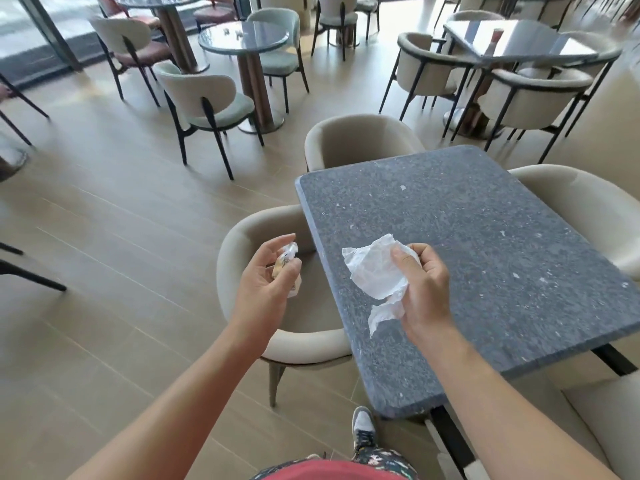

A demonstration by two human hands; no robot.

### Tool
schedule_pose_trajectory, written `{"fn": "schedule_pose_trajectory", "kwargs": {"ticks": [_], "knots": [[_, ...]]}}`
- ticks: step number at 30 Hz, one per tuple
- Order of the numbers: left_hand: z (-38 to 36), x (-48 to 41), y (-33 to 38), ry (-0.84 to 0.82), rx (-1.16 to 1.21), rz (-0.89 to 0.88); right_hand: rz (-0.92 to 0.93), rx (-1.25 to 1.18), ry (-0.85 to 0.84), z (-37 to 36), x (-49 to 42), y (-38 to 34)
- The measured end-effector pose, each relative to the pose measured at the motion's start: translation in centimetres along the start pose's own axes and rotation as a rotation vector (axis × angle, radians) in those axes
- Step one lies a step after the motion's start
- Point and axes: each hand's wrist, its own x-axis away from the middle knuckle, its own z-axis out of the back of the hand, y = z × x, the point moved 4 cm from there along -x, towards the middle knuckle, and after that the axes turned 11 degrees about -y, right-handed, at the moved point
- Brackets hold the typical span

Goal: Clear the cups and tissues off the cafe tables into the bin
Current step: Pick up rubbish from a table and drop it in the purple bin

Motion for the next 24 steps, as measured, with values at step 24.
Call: {"fn": "schedule_pose_trajectory", "kwargs": {"ticks": [24], "knots": [[12.8, 23.0, -0.1, 1.037, 0.031, -0.017, -0.372, 0.066, -0.995, -25.4, 6.9, 8.0]]}}
